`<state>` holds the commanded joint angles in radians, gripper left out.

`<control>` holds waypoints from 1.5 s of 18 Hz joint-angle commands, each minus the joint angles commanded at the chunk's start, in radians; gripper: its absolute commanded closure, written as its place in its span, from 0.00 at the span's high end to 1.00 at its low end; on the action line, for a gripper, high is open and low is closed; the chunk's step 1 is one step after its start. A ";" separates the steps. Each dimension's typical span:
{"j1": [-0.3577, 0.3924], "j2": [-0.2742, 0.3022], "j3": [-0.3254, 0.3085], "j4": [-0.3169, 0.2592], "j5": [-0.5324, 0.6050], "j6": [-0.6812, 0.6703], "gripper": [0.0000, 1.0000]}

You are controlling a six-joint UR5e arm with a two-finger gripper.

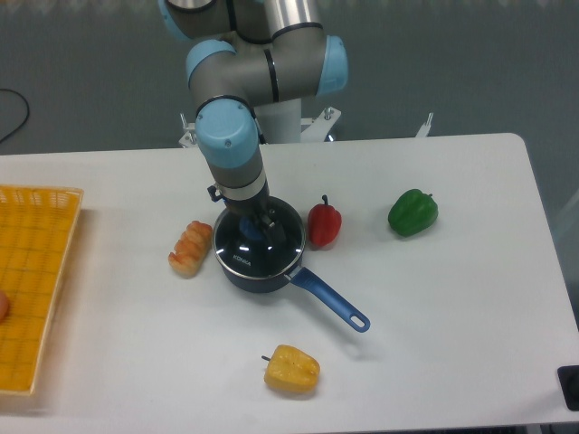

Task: Open the lid
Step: 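Close the gripper on the lid knob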

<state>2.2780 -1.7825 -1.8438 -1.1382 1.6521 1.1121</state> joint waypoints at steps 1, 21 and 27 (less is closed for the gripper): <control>0.000 -0.005 -0.002 0.000 0.000 0.000 1.00; 0.002 -0.005 0.012 -0.006 0.002 0.002 0.68; 0.002 -0.006 0.017 -0.012 0.002 0.000 0.62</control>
<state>2.2795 -1.7886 -1.8270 -1.1504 1.6536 1.1121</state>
